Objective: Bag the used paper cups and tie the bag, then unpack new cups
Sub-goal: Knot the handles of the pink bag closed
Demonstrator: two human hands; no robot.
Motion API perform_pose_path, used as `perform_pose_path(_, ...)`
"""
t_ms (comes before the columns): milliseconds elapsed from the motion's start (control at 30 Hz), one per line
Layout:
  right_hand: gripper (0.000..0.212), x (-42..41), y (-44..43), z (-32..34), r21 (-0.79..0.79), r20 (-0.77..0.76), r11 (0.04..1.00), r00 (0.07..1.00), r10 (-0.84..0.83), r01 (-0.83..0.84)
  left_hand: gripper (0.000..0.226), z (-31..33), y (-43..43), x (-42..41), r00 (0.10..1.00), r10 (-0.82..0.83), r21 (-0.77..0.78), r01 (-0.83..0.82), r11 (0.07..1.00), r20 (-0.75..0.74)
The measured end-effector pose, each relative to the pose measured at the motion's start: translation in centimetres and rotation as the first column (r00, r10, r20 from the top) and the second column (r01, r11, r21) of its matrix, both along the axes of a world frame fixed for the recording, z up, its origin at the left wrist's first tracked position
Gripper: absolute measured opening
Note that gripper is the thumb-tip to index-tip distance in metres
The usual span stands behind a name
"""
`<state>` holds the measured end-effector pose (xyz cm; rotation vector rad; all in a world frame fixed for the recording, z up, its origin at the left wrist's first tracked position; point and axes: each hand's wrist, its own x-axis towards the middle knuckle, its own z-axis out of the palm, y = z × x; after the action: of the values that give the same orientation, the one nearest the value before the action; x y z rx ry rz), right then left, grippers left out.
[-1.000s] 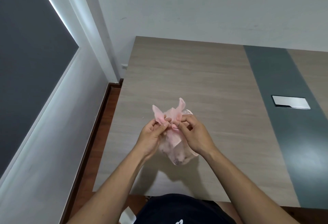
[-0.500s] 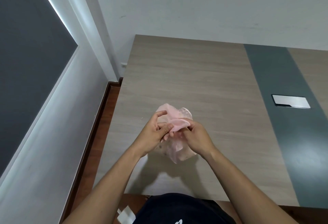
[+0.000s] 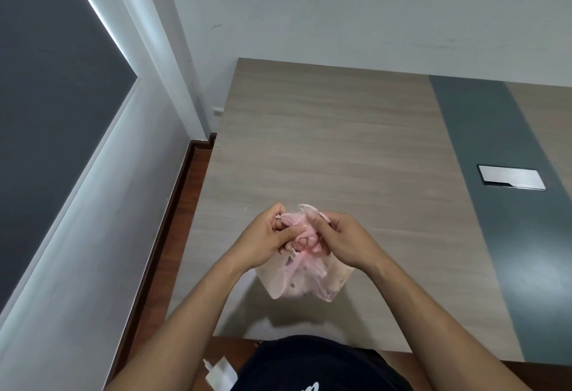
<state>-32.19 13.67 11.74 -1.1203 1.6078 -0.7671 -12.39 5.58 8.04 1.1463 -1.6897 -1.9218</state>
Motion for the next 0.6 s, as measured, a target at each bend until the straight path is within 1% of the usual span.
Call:
perform_pose_path(67, 0.044, 0.0, -0.3, -0.7, 0.011, -0.017, 0.998, 0.998, -0.068, 0.068, 0.030, 0.1, 0.2, 0.0, 1.000, -0.021, -0.058, 0.021, 0.998, 0.000)
perform_pose_path(133, 0.035, 0.1, -0.6, -1.1, 0.038, -0.042, 0.994, 0.994, -0.101, 0.103, 0.025, 0.3, 0.5, -0.1, 0.999, -0.031, -0.139, 0.032, 0.990, 0.009)
perform_pose_path(200, 0.029, 0.2, -0.8, -1.2, 0.080, -0.013, 0.982, 0.985, -0.171, 0.171, 0.024, 0.5, 0.7, -0.3, 0.999, -0.037, -0.207, 0.040, 0.977, 0.019)
perform_pose_path(267, 0.035, 0.5, -0.8, -1.0, 0.141, 0.014, 0.966, 0.975, -0.221, 0.217, 0.023, 0.7, 0.7, -0.6, 0.998, -0.026, -0.287, 0.043, 0.957, 0.063)
perform_pose_path(333, 0.031, 0.6, -0.9, -1.1, 0.144, -0.006, 0.965, 0.976, -0.219, 0.218, 0.022, 0.8, 0.8, -0.9, 0.995, 0.019, -0.366, 0.018, 0.931, 0.097)
perform_pose_path(367, 0.026, 0.5, -1.0, -1.3, 0.135, -0.045, 0.970, 0.979, -0.199, 0.203, 0.021, 0.8, 0.8, -1.0, 0.994, 0.045, -0.389, -0.002, 0.921, 0.101)
perform_pose_path(400, 0.027, 0.4, -1.0, -1.3, 0.133, -0.075, 0.973, 0.981, -0.178, 0.187, 0.021, 0.8, 0.8, -1.2, 0.993, 0.072, -0.400, -0.027, 0.916, 0.098)
perform_pose_path(433, 0.038, 0.3, -1.0, -1.3, 0.137, -0.086, 0.977, 0.984, -0.155, 0.166, 0.020, 0.9, 0.9, -1.3, 0.991, 0.097, -0.405, -0.050, 0.913, 0.094)
perform_pose_path(500, 0.067, 0.6, -0.8, -1.0, 0.156, -0.075, 0.980, 0.991, -0.111, 0.122, 0.020, 0.6, 0.9, -1.4, 0.983, 0.143, -0.455, -0.077, 0.887, 0.112)
perform_pose_path(533, 0.076, 0.6, -0.8, -0.9, 0.169, -0.060, 0.980, 0.994, -0.095, 0.104, 0.018, 0.4, 0.9, -1.5, 0.978, 0.165, -0.498, -0.080, 0.863, 0.128)
perform_pose_path(600, 0.081, 0.5, -0.9, -0.7, 0.196, 0.016, 0.979, 0.998, -0.057, 0.052, 0.015, 0.0, 0.9, -1.6, 0.970, 0.198, -0.550, -0.089, 0.830, 0.141)
